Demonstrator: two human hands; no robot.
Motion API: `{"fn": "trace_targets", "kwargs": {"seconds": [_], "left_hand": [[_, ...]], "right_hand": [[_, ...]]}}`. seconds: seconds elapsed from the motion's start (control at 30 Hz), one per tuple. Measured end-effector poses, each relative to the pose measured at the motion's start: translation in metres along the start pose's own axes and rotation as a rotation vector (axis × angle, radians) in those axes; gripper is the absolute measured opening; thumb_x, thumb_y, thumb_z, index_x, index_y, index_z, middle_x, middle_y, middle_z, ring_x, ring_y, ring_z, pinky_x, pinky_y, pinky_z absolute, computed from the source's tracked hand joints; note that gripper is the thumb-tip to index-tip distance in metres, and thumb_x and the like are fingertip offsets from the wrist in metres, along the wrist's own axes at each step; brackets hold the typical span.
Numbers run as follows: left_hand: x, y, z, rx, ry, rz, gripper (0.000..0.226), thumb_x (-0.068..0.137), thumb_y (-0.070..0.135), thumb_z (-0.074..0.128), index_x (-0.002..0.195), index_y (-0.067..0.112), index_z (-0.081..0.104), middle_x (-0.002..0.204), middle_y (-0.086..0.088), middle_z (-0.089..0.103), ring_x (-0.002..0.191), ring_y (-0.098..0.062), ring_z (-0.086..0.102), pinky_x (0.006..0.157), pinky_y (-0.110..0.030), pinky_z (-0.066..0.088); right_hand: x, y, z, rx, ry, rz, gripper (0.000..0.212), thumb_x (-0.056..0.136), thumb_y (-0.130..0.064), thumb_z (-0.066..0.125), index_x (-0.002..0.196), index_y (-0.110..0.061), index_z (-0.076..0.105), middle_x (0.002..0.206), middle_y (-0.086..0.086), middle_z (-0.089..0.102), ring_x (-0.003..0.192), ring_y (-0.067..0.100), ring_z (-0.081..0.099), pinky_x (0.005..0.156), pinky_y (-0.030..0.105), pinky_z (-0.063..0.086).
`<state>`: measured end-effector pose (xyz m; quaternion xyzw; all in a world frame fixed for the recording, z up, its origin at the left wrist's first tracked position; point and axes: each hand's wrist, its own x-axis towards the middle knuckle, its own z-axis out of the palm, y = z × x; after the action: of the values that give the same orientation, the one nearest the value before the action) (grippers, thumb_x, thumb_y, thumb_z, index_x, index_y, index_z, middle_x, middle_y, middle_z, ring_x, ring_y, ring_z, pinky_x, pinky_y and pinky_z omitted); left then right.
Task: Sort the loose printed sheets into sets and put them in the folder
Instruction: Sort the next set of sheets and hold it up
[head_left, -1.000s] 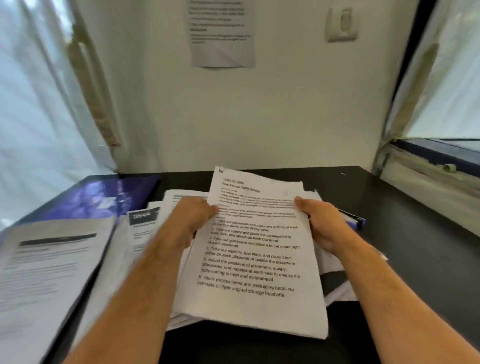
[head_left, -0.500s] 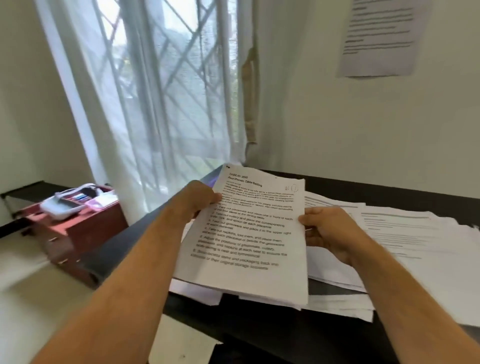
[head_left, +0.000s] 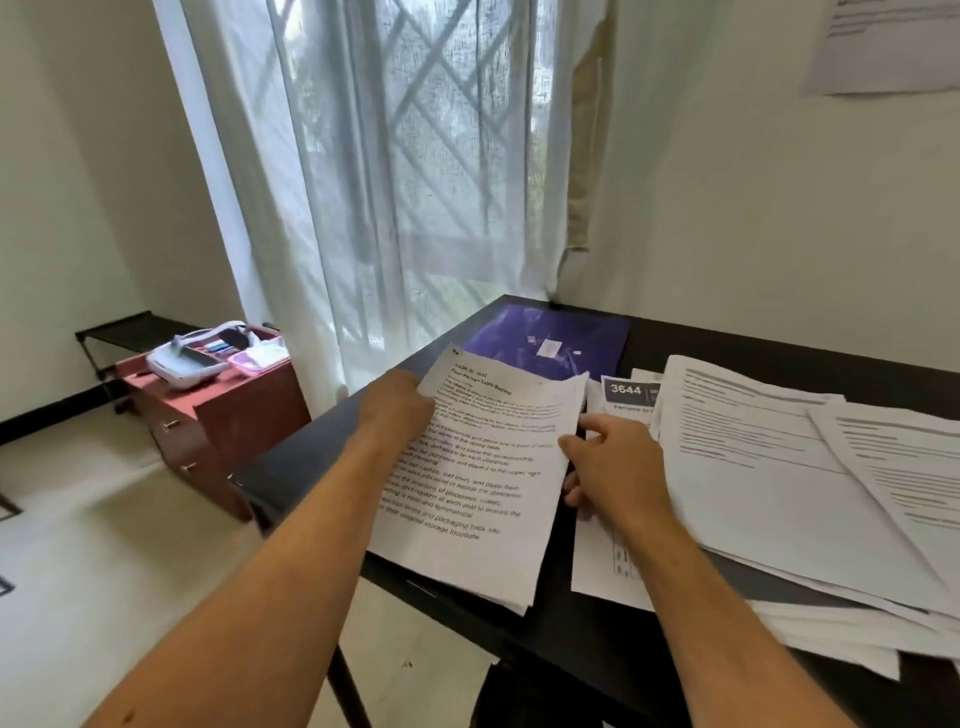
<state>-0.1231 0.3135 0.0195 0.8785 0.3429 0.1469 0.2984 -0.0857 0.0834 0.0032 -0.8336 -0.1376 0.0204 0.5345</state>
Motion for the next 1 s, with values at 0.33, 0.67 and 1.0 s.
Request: {"fn": "trace_targets", "kwargs": {"seconds": [0.33,0.67,1.0], "left_hand": [[-0.013,0.01,0.016,0.148,0.149,0.339,0.031,0.093,0.025,0.062,0.124,0.026,0.064,0.125,-0.003,0.058,0.121,-0.024,0.052,0.101,-0.041,0.047],[-0.039,0.046,0.03,0.396,-0.06,0.358,0.023,0.097,0.028,0.055,0.117,0.027,0.067,0.124,0.0,0.066,0.108,-0.019,0.061,0.096,-0.034,0.047],[-0.124,0.183,0.123,0.141,-0.353,0.699,0.026,0.097,0.026,0.061,0.123,0.029,0.065,0.129,0.001,0.063,0.115,-0.018,0.059,0.102,-0.035,0.045]], "right_hand": [[0.002,0.007,0.01,-0.509,0.063,-0.511,0.019,0.093,-0.033,0.063,0.106,-0.025,0.075,0.108,-0.009,0.066,0.1,0.008,0.048,0.087,0.022,0.041],[-0.002,0.005,-0.006,-0.422,0.012,-0.425,0.021,0.096,-0.028,0.061,0.11,-0.023,0.076,0.11,-0.006,0.072,0.103,0.009,0.057,0.091,0.019,0.042],[0.038,0.07,-0.216,-0.631,0.232,-0.018,0.024,0.098,-0.019,0.056,0.115,-0.021,0.073,0.121,0.001,0.07,0.11,0.017,0.062,0.103,0.034,0.044]]}}
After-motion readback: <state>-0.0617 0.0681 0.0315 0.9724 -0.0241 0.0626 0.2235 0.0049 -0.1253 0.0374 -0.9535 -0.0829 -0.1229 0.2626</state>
